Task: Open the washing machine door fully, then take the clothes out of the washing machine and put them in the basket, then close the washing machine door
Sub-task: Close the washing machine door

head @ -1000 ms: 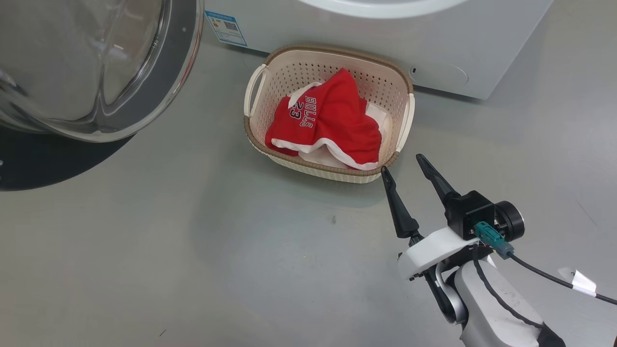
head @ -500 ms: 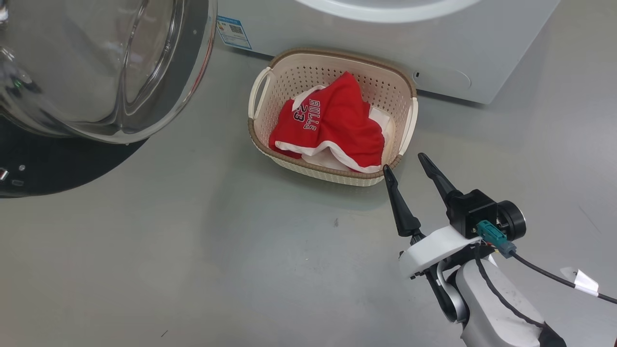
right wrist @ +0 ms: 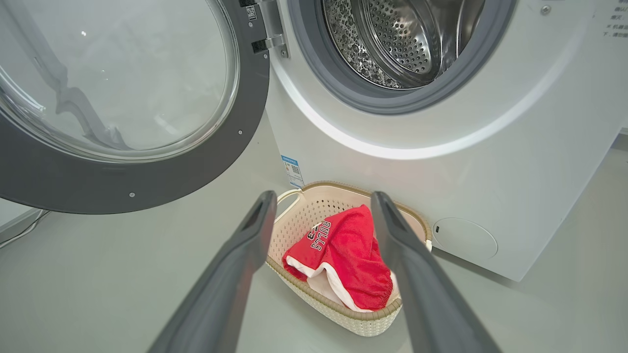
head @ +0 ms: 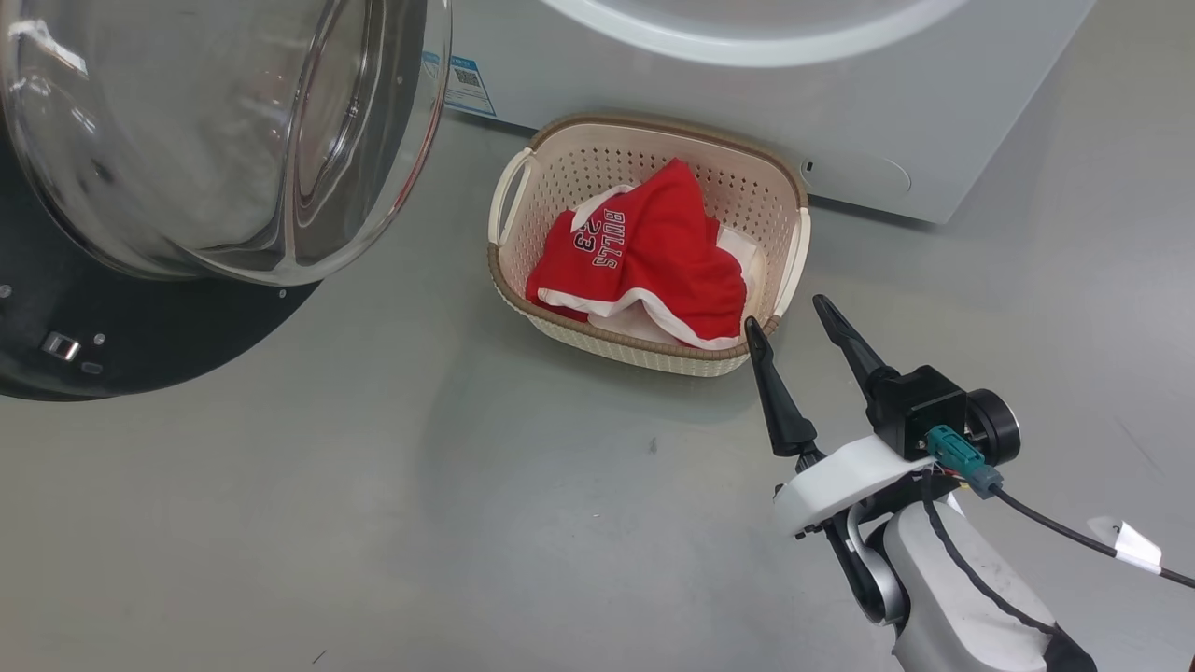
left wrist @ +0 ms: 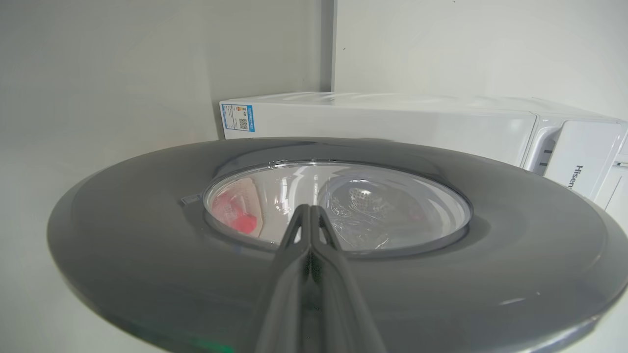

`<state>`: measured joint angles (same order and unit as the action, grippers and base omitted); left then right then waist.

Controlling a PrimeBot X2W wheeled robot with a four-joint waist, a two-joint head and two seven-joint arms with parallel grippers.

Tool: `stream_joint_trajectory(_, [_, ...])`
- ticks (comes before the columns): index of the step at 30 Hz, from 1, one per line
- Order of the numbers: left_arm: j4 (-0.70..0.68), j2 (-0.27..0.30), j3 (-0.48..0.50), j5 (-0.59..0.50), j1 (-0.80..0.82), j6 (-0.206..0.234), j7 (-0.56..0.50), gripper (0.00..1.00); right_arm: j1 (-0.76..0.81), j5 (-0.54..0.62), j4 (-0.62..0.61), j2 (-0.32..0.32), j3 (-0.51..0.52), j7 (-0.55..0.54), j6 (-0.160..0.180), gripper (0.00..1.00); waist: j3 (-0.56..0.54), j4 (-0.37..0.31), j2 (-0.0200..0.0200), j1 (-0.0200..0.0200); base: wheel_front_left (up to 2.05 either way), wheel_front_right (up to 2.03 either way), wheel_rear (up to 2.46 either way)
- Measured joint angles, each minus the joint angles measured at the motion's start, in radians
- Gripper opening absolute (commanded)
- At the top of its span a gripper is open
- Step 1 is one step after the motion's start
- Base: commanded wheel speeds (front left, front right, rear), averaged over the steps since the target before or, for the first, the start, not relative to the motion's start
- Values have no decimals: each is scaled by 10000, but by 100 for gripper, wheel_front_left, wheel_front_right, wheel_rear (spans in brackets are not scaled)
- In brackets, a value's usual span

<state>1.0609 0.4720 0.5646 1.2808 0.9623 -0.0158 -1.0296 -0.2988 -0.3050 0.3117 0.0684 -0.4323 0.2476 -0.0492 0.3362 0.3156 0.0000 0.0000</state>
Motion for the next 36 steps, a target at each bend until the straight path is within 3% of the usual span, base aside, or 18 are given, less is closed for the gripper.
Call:
stream_joint_trajectory(11, [-73, -385, -15, 447, -276, -520, -1229, 0, 30, -27, 2, -19, -46, 0, -10, 100, -220, 9, 0, 0, 0, 0, 0])
stream_joint_trajectory(36, [-1089, -1496, -247, 1229, -1026, -865, -3486, 0, 209, -104, 2, -40, -48, 0, -2, 100, -386, -112, 1, 0, 0, 0, 0])
